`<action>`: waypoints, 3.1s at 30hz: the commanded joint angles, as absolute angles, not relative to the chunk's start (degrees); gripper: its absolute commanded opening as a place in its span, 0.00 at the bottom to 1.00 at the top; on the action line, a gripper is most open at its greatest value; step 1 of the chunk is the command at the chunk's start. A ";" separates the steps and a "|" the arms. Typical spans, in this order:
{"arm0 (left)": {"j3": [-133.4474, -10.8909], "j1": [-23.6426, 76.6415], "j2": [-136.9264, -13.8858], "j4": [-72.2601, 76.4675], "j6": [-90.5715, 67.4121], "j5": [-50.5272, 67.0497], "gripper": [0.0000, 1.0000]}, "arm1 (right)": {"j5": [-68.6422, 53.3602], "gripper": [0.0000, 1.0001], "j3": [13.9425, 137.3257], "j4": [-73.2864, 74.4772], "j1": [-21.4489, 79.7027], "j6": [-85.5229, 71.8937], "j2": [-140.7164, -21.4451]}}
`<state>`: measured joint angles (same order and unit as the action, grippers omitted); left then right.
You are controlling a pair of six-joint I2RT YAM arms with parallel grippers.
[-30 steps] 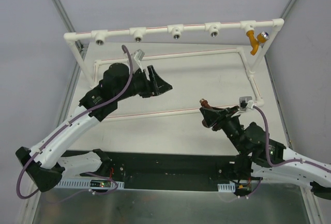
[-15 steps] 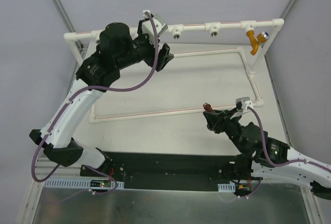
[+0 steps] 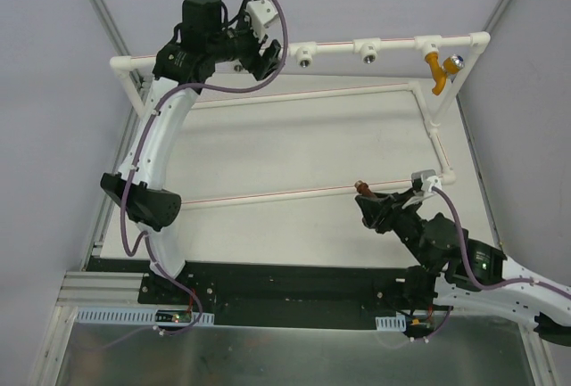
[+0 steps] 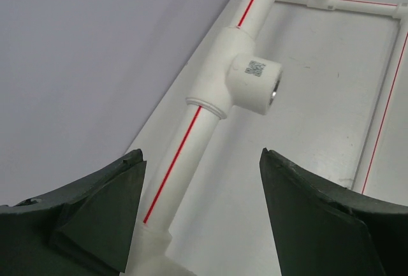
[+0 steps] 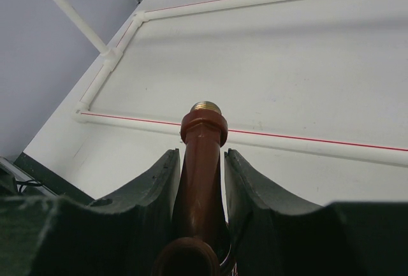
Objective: Install the water faucets
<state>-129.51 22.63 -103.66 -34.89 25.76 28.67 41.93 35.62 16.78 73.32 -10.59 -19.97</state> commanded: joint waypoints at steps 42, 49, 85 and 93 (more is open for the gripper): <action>-120.68 26.62 -103.54 -44.82 30.51 24.18 0.15 | 42.98 0.00 35.33 20.04 73.48 -15.47 -17.75; -114.18 31.37 -98.44 -47.98 28.92 17.41 0.08 | 44.56 0.00 37.79 21.36 73.48 -12.57 -17.67; -82.97 34.37 -81.30 -42.72 18.28 18.46 0.00 | 46.23 0.00 49.04 7.57 73.56 21.60 -32.51; -78.05 34.19 -77.52 -37.80 16.96 20.13 0.00 | 44.49 0.00 49.22 -6.05 70.94 42.35 -34.19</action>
<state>-85.36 33.08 -75.24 -19.62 29.76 17.72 45.41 47.03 4.84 72.93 29.28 -34.33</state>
